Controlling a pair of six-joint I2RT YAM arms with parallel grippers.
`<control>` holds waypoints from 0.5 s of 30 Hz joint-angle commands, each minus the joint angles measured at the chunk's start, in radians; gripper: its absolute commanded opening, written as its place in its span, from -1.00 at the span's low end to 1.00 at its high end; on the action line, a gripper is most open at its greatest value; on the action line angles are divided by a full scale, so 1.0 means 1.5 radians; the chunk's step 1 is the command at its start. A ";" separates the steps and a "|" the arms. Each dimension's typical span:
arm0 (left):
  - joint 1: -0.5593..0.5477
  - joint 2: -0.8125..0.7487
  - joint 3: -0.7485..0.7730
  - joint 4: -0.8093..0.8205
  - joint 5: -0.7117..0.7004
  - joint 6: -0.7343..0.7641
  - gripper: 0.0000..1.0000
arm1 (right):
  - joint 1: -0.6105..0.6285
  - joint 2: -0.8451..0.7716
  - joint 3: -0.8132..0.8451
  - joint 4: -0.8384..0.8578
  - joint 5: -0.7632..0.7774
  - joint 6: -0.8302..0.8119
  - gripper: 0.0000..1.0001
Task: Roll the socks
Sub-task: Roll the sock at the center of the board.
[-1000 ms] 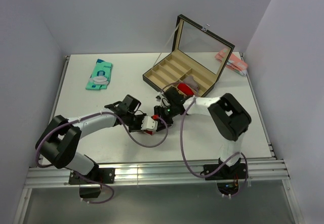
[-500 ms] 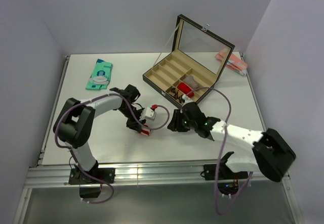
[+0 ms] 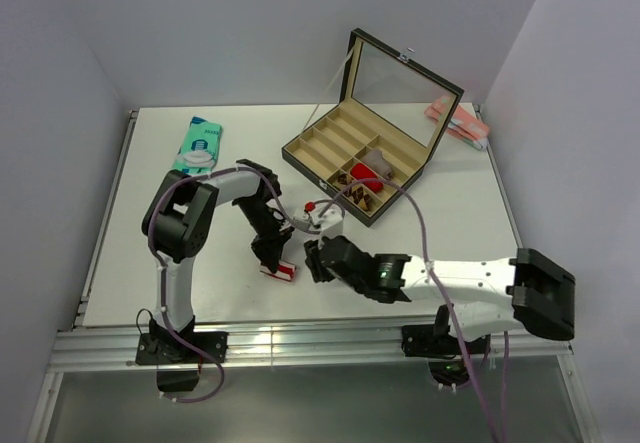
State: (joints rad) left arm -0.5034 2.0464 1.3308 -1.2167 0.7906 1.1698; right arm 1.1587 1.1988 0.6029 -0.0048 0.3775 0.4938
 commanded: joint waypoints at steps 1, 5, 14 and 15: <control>-0.004 0.056 -0.005 -0.021 -0.080 0.026 -0.99 | 0.056 0.068 0.074 0.008 0.090 -0.103 0.03; -0.004 0.066 -0.009 -0.015 -0.090 0.019 -0.99 | 0.080 0.134 0.134 0.008 0.050 -0.176 0.07; -0.004 0.075 -0.012 -0.007 -0.086 0.012 -0.99 | 0.115 0.252 0.227 -0.061 -0.009 -0.235 0.16; -0.003 0.078 -0.011 -0.007 -0.086 0.012 -0.99 | 0.117 0.259 0.235 -0.064 -0.013 -0.236 0.17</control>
State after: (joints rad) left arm -0.5034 2.1113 1.3384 -1.3388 0.7879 1.1572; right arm 1.3163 1.5631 0.9020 -0.0673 0.3859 0.1886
